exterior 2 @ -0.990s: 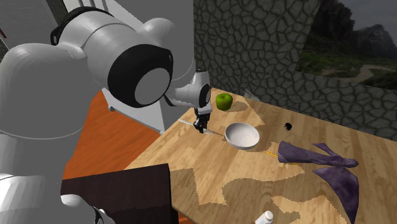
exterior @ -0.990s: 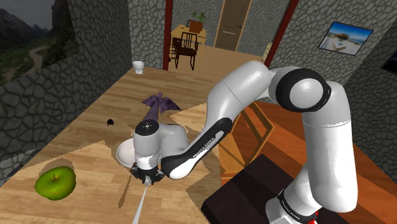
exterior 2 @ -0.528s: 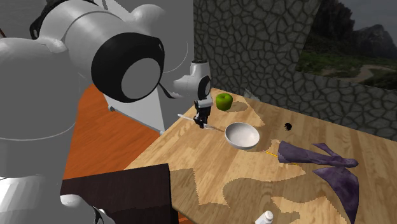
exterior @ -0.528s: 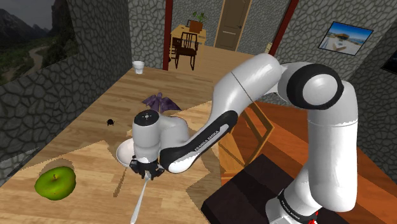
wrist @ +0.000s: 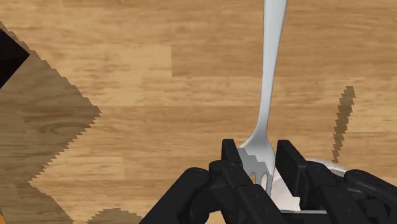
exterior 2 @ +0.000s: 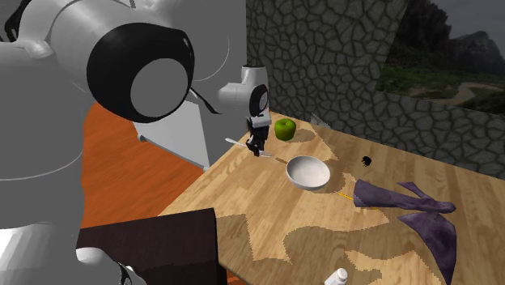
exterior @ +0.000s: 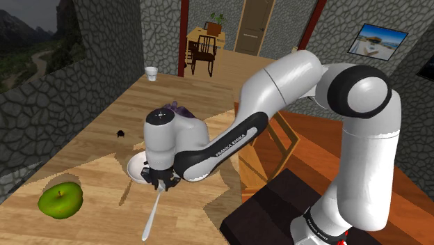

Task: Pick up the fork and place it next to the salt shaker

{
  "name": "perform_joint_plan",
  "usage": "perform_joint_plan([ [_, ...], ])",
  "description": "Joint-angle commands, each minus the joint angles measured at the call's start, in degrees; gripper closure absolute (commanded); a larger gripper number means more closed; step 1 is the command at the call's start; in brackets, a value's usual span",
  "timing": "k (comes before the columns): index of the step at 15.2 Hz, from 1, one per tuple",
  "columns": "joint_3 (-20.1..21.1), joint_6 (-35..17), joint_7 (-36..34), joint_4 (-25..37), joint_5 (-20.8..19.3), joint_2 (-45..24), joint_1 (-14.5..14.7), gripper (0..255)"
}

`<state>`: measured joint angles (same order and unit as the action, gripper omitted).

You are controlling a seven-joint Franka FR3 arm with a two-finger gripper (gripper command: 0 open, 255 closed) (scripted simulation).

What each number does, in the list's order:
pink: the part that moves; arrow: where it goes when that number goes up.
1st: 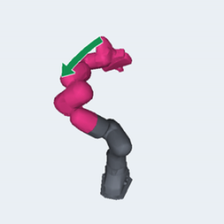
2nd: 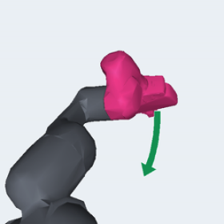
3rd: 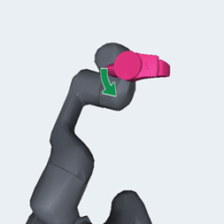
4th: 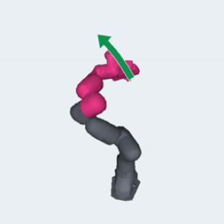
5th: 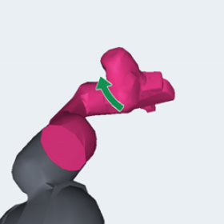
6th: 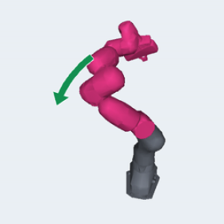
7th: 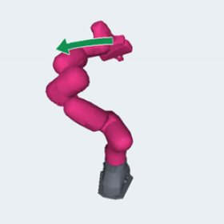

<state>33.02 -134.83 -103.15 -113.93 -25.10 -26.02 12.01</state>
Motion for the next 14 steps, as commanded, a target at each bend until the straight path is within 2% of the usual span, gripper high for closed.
perform_joint_plan([
  [1,0.12,-0.13,1.51,-0.79,0.62,0.92,-1.38,255],
  [7,-0.73,-2.43,9.90,-4.39,2.40,3.57,-8.64,255],
  [14,-2.42,-3.79,19.91,-5.52,3.99,4.62,-16.21,255],
])
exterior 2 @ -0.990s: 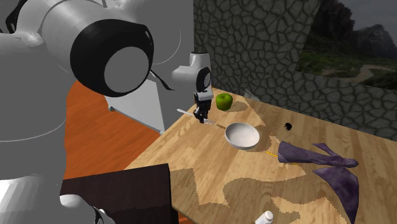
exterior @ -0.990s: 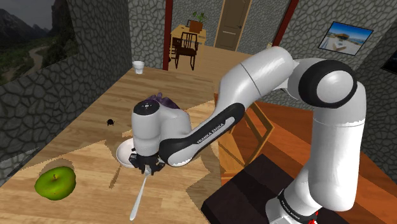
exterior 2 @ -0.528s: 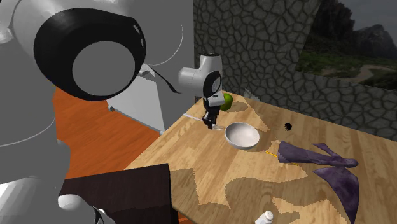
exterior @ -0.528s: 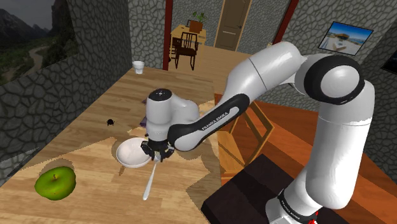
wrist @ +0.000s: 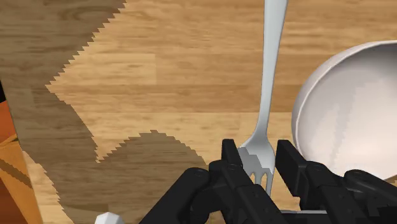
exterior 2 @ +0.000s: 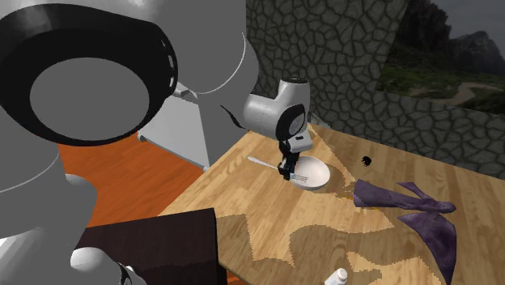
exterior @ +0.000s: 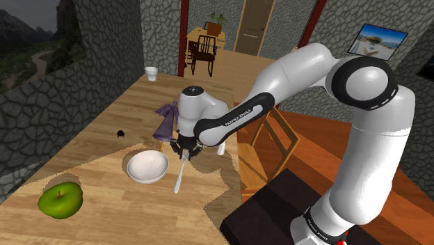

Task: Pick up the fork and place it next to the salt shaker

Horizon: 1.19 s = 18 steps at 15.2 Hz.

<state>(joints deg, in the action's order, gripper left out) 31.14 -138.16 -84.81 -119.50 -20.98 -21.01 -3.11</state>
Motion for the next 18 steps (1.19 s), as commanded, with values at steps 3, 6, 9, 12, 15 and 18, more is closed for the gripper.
perform_joint_plan([
  [3,-1.41,-0.61,5.79,0.58,0.36,-0.62,-4.04,255],
  [6,-2.35,-0.48,9.91,1.71,0.72,-1.27,-6.81,255],
  [9,-3.31,-0.09,13.92,3.44,0.97,-2.32,-9.39,255],
  [12,-4.29,0.58,17.81,5.78,1.15,-3.75,-11.78,255],
  [15,-5.24,1.53,21.57,8.74,1.26,-5.55,-13.98,255],
  [18,-6.16,2.78,25.21,12.34,1.34,-7.73,-15.96,255],
])
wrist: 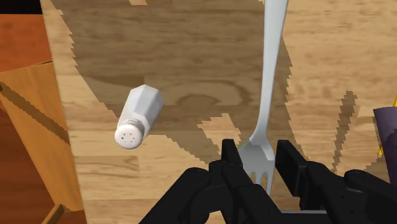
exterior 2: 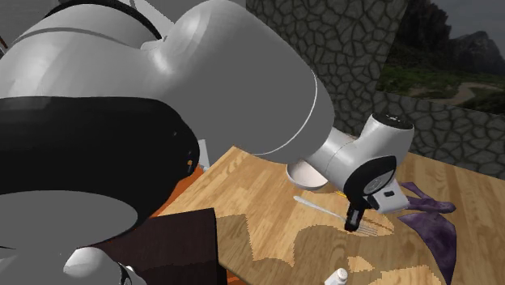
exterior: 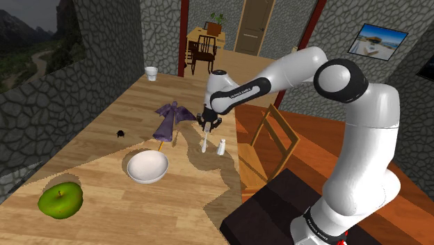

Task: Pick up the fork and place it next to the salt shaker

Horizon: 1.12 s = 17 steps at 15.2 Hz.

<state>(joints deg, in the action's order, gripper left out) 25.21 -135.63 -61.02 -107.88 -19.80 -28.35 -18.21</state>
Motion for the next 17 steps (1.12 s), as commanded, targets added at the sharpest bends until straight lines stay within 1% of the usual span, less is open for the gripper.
perform_joint_plan([
  [1,-0.52,0.73,2.61,2.06,0.17,-1.20,-1.49,255],
  [8,-2.50,5.18,10.66,13.77,0.30,-8.09,-5.04,255],
  [12,-3.53,8.74,15.13,22.68,0.39,-13.17,-6.39,255],
  [14,-4.07,11.07,17.54,28.39,0.46,-16.38,-6.86,255],
  [17,-4.44,9.60,17.27,28.14,0.03,-17.62,-6.68,255],
])
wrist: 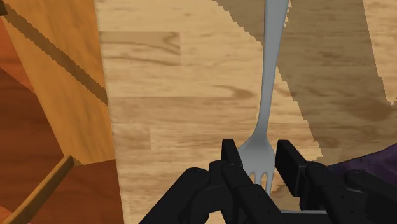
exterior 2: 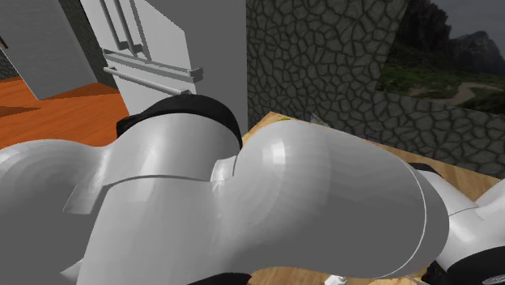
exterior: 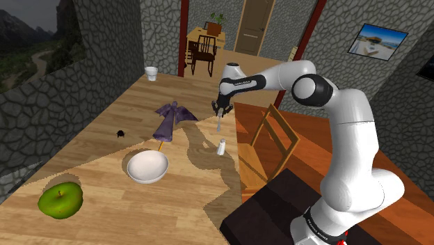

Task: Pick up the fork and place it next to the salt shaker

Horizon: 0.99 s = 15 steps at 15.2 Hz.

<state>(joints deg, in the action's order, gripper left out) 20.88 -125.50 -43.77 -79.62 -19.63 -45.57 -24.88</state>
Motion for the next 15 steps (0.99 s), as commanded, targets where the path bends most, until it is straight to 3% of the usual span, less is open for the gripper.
perform_joint_plan([
  [1,-0.23,-1.01,-0.08,-0.18,-0.28,-0.84,0.06,255],
  [15,-2.13,-7.02,-1.15,0.71,-2.19,-7.72,1.26,255],
])
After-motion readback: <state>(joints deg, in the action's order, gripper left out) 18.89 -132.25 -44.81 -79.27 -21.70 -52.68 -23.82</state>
